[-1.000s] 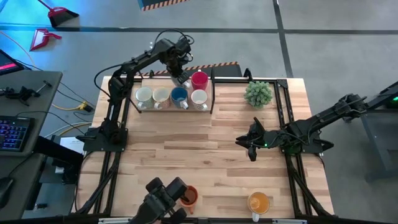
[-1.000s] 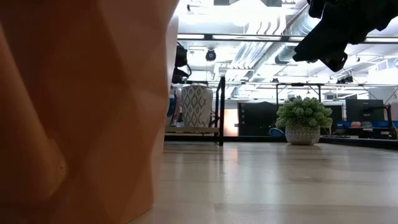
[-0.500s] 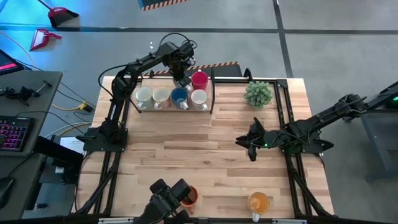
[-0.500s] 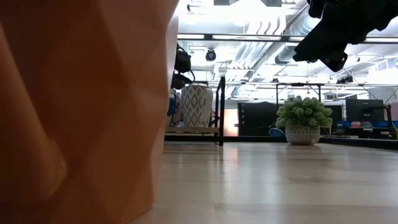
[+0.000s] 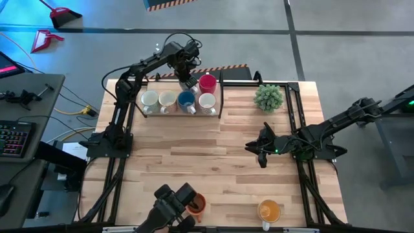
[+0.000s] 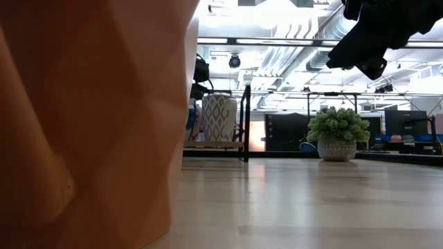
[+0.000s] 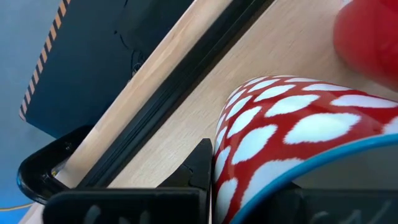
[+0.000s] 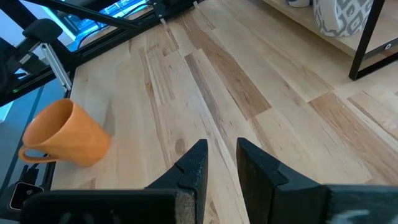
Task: Place coffee mugs
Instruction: Put the red pattern mug on the shelf
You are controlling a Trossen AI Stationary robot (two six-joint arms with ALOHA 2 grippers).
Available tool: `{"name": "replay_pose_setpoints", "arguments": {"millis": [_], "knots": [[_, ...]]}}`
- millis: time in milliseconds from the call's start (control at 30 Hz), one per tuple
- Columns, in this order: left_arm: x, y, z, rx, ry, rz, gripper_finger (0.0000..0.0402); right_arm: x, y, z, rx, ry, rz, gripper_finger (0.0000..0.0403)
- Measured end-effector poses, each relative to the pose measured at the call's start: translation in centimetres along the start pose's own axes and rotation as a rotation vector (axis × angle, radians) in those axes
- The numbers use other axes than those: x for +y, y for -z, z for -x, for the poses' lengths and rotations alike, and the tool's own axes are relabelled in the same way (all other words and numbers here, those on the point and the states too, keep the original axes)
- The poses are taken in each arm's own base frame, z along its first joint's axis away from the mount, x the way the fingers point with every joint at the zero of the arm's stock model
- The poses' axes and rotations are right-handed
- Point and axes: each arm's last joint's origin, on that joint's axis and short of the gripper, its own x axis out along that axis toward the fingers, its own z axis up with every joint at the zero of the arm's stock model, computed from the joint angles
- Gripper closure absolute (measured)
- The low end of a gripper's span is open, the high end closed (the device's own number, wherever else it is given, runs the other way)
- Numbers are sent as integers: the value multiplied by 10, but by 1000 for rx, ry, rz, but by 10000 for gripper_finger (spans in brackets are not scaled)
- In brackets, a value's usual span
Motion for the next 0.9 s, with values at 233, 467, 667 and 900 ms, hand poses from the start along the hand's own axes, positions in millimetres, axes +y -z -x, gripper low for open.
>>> {"name": "replay_pose_setpoints", "arguments": {"millis": [233, 467, 667, 900], "knots": [[-1, 0, 0, -1, 6, -9, 385, 0, 0, 0, 1, -1, 3, 336], [-1, -2, 0, -25, 11, -7, 373, 0, 0, 0, 2, -2, 0, 336], [0, -4, 0, -44, 10, -7, 365, 0, 0, 0, 1, -2, 0, 336], [-1, -4, 0, -44, 30, -7, 342, 0, 1, 0, 6, 2, 6, 336]]}}
